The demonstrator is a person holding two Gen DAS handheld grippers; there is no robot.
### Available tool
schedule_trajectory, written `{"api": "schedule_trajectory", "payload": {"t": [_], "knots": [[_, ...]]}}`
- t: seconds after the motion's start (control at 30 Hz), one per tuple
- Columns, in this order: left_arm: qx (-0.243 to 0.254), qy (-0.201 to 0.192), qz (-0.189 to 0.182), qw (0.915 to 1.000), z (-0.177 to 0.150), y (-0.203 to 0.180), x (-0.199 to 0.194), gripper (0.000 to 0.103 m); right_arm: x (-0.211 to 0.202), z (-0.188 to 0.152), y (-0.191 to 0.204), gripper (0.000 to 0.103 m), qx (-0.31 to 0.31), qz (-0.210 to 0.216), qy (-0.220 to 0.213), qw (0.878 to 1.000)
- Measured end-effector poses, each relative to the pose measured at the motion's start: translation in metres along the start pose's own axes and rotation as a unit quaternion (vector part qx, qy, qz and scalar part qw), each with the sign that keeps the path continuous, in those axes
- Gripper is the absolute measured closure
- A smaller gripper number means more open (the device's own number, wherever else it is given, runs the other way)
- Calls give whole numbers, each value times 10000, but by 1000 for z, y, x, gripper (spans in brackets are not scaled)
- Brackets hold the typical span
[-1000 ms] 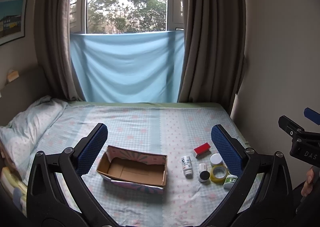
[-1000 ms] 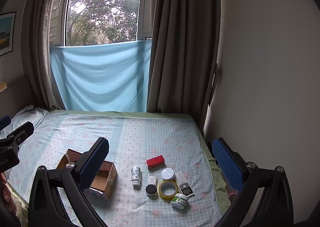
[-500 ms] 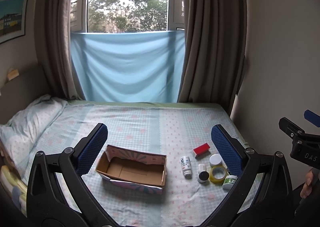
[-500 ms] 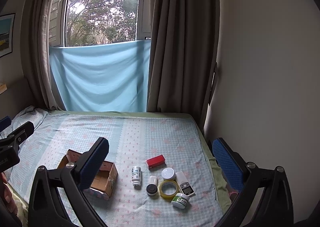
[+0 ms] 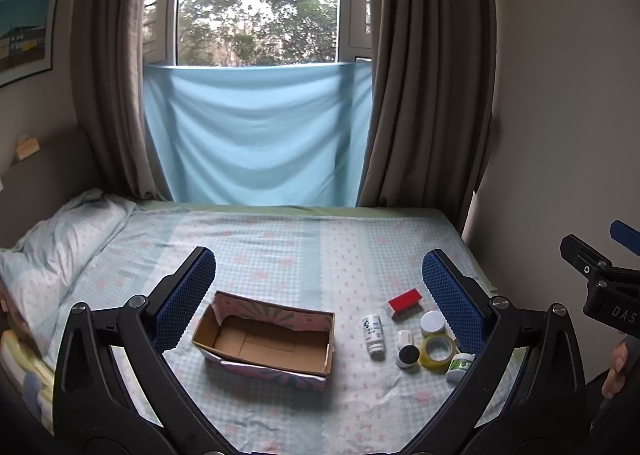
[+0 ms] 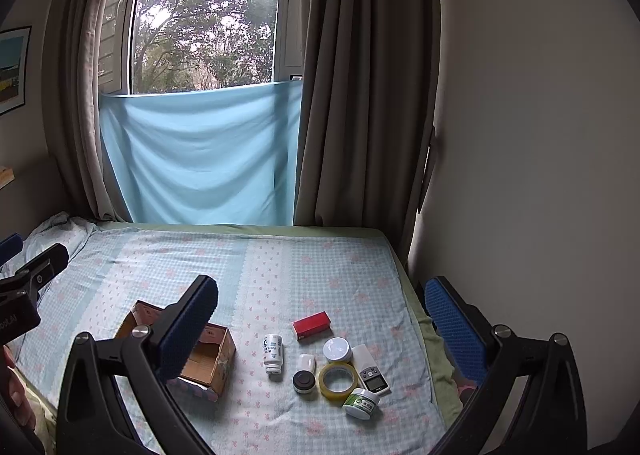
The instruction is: Organize rigid objects
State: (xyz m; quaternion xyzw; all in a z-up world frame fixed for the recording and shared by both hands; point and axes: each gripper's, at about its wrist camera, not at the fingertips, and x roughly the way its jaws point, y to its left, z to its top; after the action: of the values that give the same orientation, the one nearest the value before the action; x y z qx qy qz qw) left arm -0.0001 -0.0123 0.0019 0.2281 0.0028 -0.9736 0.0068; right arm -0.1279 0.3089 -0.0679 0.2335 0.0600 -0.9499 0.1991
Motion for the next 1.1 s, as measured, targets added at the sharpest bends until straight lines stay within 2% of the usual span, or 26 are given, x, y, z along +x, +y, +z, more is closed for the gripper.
{"api": "schedule_trajectory", "payload": {"t": [1.1], "knots": [[131,-109,-11,9999,-4,10,-5,0,-5,-1,14,0,117,18,-92,9999]]}}
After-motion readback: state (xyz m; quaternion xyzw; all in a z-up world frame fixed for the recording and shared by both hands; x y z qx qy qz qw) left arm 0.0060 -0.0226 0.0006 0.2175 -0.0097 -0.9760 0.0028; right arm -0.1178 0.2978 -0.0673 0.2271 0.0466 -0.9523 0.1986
